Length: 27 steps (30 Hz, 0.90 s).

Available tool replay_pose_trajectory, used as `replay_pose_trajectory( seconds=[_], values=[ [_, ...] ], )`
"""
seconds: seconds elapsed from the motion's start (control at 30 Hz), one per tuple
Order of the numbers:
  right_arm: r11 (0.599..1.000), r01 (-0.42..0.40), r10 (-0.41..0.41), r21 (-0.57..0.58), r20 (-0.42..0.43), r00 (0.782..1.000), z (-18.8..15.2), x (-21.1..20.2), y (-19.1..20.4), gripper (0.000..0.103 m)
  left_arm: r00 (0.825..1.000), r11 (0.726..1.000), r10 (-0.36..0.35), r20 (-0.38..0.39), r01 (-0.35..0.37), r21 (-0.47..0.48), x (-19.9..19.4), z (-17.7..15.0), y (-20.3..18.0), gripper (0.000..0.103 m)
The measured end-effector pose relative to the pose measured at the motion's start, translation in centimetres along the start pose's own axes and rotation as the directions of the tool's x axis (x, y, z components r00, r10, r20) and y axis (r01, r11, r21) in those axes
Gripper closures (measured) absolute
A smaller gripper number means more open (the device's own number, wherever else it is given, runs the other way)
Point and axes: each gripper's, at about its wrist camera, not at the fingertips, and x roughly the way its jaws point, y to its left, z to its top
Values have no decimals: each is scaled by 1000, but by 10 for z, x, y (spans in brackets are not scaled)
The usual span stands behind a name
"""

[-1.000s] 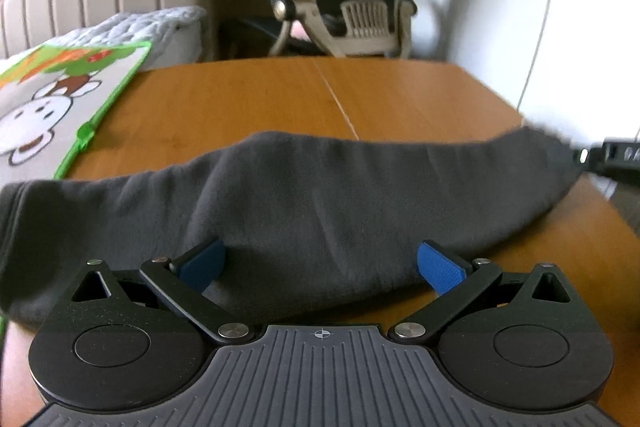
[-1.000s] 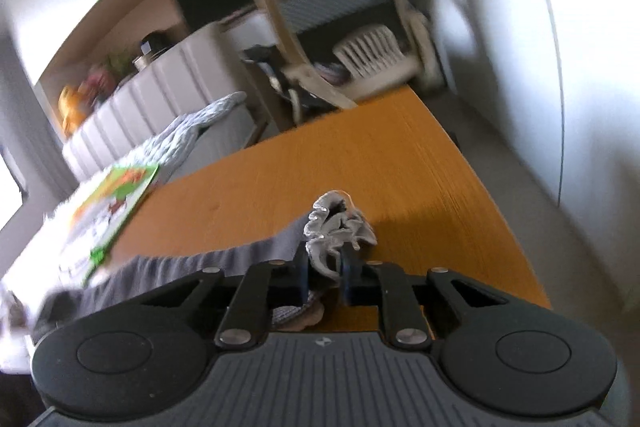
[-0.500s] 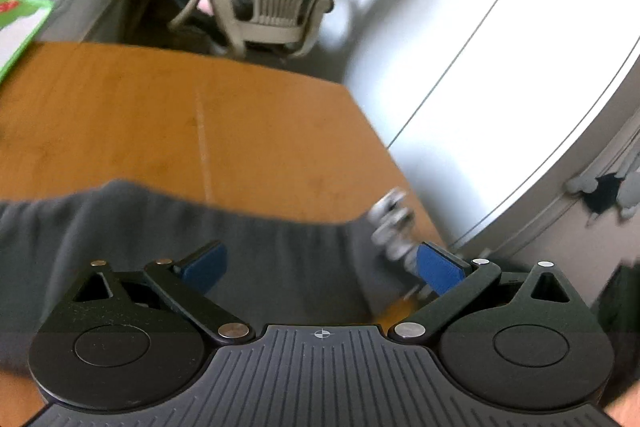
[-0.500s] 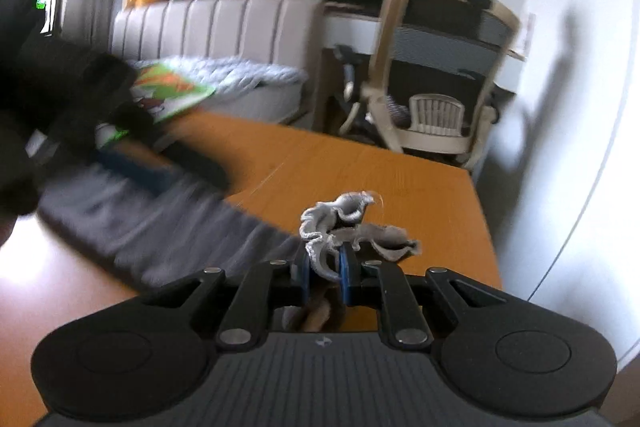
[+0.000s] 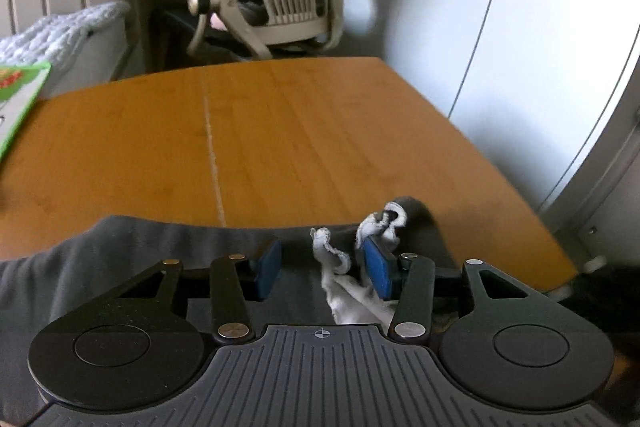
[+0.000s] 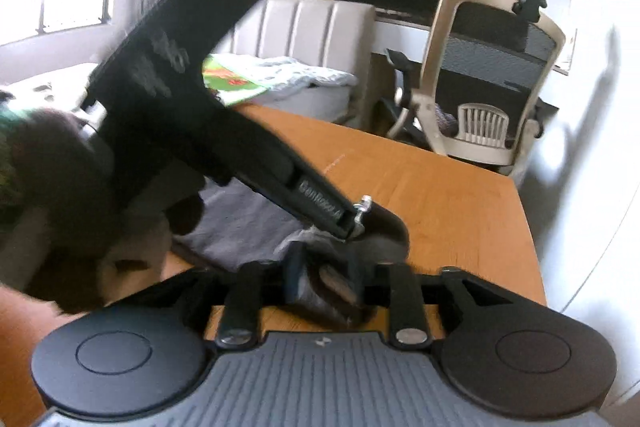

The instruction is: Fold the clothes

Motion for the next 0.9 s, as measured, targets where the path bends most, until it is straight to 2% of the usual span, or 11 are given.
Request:
replay_pose_trajectory(
  seconds=[0.07,0.13,0.2,0.33,0.4,0.5,0.57,0.63,0.7,0.77,0.9],
  values=[
    [997,-5,4,81,11,1000,-1,-11,-16,68,1000,1000,-14,1,14,-14,-1,-3,3,50],
    [974,-15,15,228,4,1000,-4,-13,-35,68,1000,999,-27,5,28,-31,0,-3,6,50],
    [911,-35,46,410,-19,999,-7,-4,-58,68,999,998,-36,6,36,-47,-1,-3,8,49],
    [734,-85,141,674,-28,990,-20,25,-80,67,998,994,-68,7,68,-87,-5,-5,16,50],
    [709,-83,148,701,-34,988,-23,36,-76,63,996,989,-84,6,84,-124,-8,-4,24,51],
    [770,-75,138,634,-50,989,-16,39,-66,71,993,978,-117,6,116,-176,-14,-2,36,52],
    [840,-57,116,540,-77,990,-9,35,-58,73,990,971,-139,23,141,-195,-21,1,40,52],
    [913,-6,54,409,-105,993,4,34,-44,75,986,966,-158,53,165,-197,-30,6,40,53],
    [965,56,-26,255,-121,992,18,35,-26,75,977,964,-194,82,206,-171,-40,11,33,53],
    [990,112,-102,84,-120,988,26,40,3,75,968,960,-230,101,242,-141,-47,16,26,52],
    [975,177,-188,-136,-74,979,26,44,46,75,967,956,-247,62,253,-149,-37,14,23,52]
  ],
)
